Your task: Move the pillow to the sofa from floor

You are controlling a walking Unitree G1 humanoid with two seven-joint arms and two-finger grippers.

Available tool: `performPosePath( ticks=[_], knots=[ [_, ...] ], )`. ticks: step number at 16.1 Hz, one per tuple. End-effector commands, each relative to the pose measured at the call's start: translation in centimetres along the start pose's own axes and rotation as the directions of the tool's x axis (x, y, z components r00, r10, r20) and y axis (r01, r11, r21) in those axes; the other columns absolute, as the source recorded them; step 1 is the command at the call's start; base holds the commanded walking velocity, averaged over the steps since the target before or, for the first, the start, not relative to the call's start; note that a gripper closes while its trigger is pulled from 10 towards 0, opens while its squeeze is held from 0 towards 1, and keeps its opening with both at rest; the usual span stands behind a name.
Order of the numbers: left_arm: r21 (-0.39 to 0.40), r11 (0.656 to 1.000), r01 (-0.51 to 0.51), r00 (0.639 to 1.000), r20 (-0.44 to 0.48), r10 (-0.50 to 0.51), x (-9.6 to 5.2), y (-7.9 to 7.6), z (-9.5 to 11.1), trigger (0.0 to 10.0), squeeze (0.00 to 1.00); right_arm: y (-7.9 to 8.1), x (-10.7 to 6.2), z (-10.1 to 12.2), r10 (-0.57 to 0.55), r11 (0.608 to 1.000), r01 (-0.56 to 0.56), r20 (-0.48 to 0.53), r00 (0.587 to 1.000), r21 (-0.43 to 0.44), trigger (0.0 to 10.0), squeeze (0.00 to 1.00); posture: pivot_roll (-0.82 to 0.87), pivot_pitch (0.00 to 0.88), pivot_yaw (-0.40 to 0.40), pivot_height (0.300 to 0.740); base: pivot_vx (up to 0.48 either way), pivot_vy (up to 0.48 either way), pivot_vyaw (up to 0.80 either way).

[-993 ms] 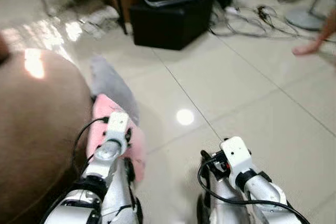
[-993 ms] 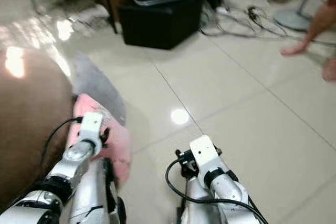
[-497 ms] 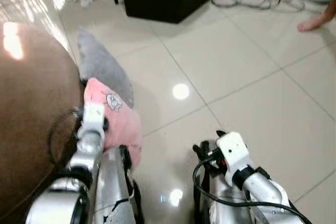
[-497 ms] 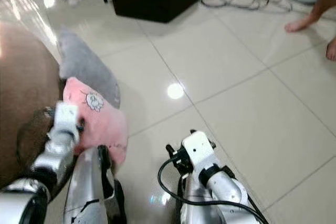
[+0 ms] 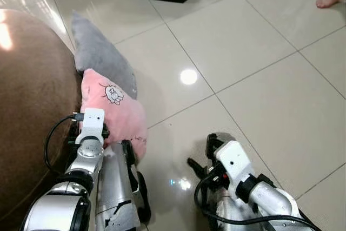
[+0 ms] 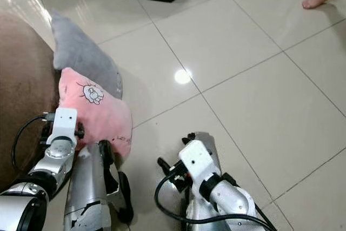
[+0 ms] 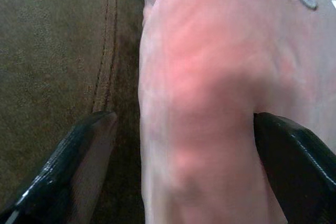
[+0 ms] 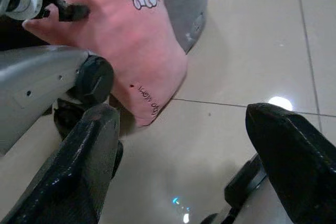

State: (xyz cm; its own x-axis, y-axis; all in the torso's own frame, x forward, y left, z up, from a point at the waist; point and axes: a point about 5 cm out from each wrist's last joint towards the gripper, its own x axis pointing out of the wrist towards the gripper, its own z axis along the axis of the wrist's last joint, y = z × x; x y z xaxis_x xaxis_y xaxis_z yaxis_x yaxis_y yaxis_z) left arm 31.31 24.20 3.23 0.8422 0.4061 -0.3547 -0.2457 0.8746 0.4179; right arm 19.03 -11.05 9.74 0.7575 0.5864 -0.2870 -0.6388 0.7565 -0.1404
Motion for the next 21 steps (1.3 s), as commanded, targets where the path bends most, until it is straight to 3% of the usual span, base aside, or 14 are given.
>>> performPosePath(
  ticks=[1, 2, 4, 6, 7, 8, 9, 21],
  knots=[
    [0.023, 0.999, -0.047, 0.995, -0.085, 0.049, -0.3, 0.9, -2.2, 10.0, 0.27, 0.7, -0.3, 0.2, 0.034, 0.999, -0.034, 0.007, 0.999, -0.002, 10.0, 0.00, -0.18, 0.375, 0.033, 0.520, 0.000, 0.000, 0.00],
    [0.017, 0.998, -0.052, 0.994, -0.093, 0.053, -0.3, 1.0, -2.3, 10.0, 0.03, 0.7, -0.3, 0.2, 0.038, 0.999, -0.038, 0.008, 0.999, -0.002, 10.0, 0.00, -0.18, 0.378, 0.032, 0.520, 0.000, 0.000, 0.00],
    [0.029, 0.998, -0.053, 0.992, -0.110, 0.056, -0.4, 0.9, -2.6, 10.0, 0.00, 1.0, -0.5, 0.3, 0.052, 0.999, -0.052, 0.007, 0.999, -0.003, 10.0, 0.00, -0.18, 0.381, 0.029, 0.520, 0.000, 0.000, 0.00],
    [-0.009, 1.000, -0.007, 0.990, -0.142, 0.006, -0.5, 0.5, -3.0, 10.0, 0.00, 1.7, -0.8, 0.3, 0.090, 0.996, -0.090, -0.005, 0.996, -0.011, 10.0, 0.00, -0.19, 0.381, 0.028, 0.520, 0.000, 0.000, 0.00],
    [-0.013, 1.000, -0.002, 0.990, -0.143, 0.001, -0.5, 0.4, -3.0, 4.8, 0.00, 1.8, -0.9, 0.3, 0.102, 0.995, -0.102, -0.009, 0.995, -0.012, 10.0, 0.00, -0.19, 0.382, 0.028, 0.520, 0.000, 0.000, 0.00],
    [-0.021, 1.000, -0.001, 0.990, -0.143, -0.002, -0.5, 0.4, -2.9, 1.6, 0.00, 1.9, -1.0, 0.2, 0.111, 0.994, -0.111, -0.014, 0.994, -0.014, 10.0, 0.00, -0.19, 0.383, 0.028, 0.520, 0.000, 0.000, 0.00],
    [-0.035, 0.999, 0.003, 0.990, -0.141, -0.007, -0.4, 0.4, -2.7, 0.0, 0.00, 2.0, -1.1, 0.1, 0.123, 0.992, -0.123, -0.022, 0.992, -0.019, 10.0, 0.00, -0.19, 0.385, 0.030, 0.520, 0.000, 0.000, 0.00],
    [-0.089, 0.995, 0.049, 0.990, -0.124, -0.060, -0.3, -0.1, -2.0, 0.0, 0.00, 1.7, -1.5, 0.1, 0.120, 0.993, -0.121, -0.032, 0.992, -0.017, 10.0, 0.00, -0.19, 0.392, 0.032, 0.520, 0.000, 0.000, 0.00]
  ],
)
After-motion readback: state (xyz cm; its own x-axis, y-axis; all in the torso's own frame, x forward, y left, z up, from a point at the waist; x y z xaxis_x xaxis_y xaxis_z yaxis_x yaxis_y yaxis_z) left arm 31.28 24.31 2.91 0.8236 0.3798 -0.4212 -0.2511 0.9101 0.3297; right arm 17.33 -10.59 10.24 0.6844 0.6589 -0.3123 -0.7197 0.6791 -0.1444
